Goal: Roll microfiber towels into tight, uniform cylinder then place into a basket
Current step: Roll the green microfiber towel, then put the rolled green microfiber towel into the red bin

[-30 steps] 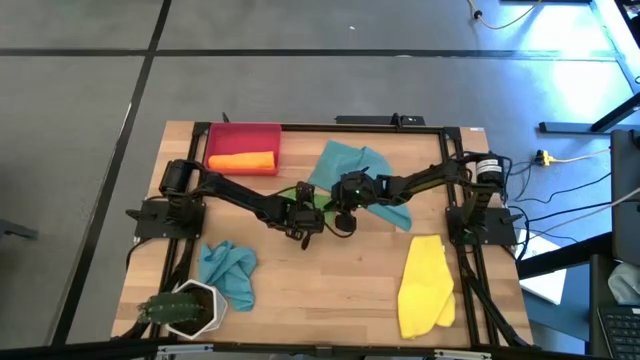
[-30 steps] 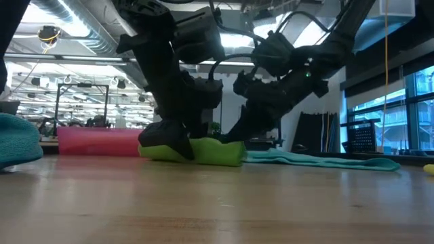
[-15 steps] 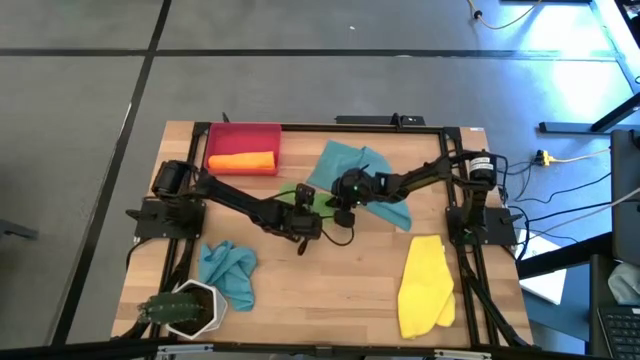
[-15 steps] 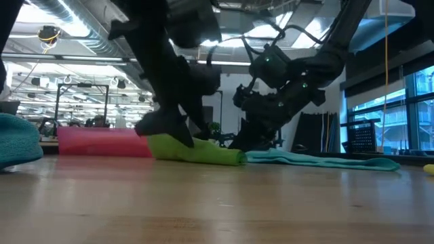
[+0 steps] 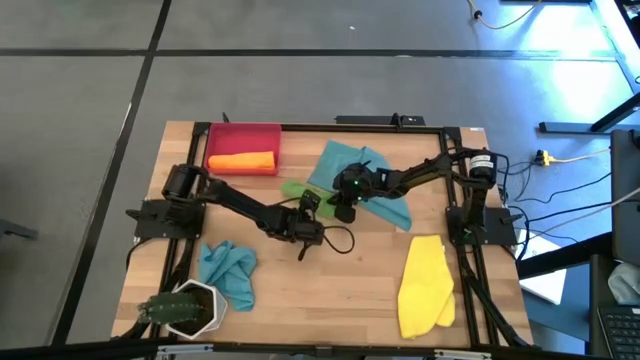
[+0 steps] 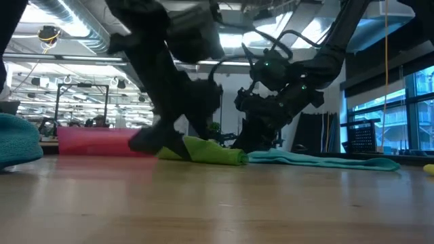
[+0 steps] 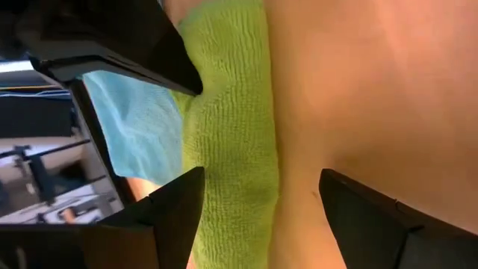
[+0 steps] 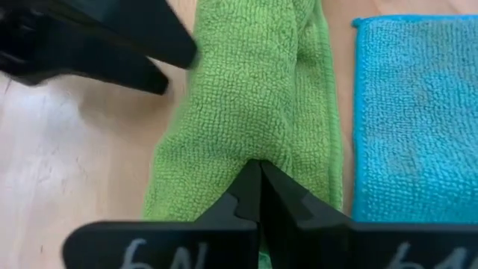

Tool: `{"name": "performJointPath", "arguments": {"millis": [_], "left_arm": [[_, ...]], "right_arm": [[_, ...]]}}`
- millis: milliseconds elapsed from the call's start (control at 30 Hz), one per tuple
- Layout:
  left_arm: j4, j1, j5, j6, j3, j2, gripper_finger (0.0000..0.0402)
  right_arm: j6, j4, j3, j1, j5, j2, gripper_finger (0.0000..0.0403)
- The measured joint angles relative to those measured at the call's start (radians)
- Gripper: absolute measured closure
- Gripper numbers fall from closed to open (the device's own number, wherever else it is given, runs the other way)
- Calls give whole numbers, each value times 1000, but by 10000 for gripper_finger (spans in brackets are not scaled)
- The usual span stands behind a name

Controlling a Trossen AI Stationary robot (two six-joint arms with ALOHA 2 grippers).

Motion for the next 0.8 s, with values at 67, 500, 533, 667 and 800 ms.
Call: {"name": "performJointPath", "arguments": {"millis": [67,500,533,667,800], "left_arm": [[4,14,-22,25,0,18,144],[179,88,-90,206,2,74,144],[186,89,-86,220,2,75,144],[191,97,-63,239,2,80,150],[192,99,-36,255,3,81,182]], "right_arm": [[5,-2,0,-5,-10,0,398],[22,-27,0,-16,-36,0,398],[22,-29,0,-16,-36,0,398],[22,-33,0,-16,-37,0,395],[22,-33,0,-16,-43,0,394]]}}
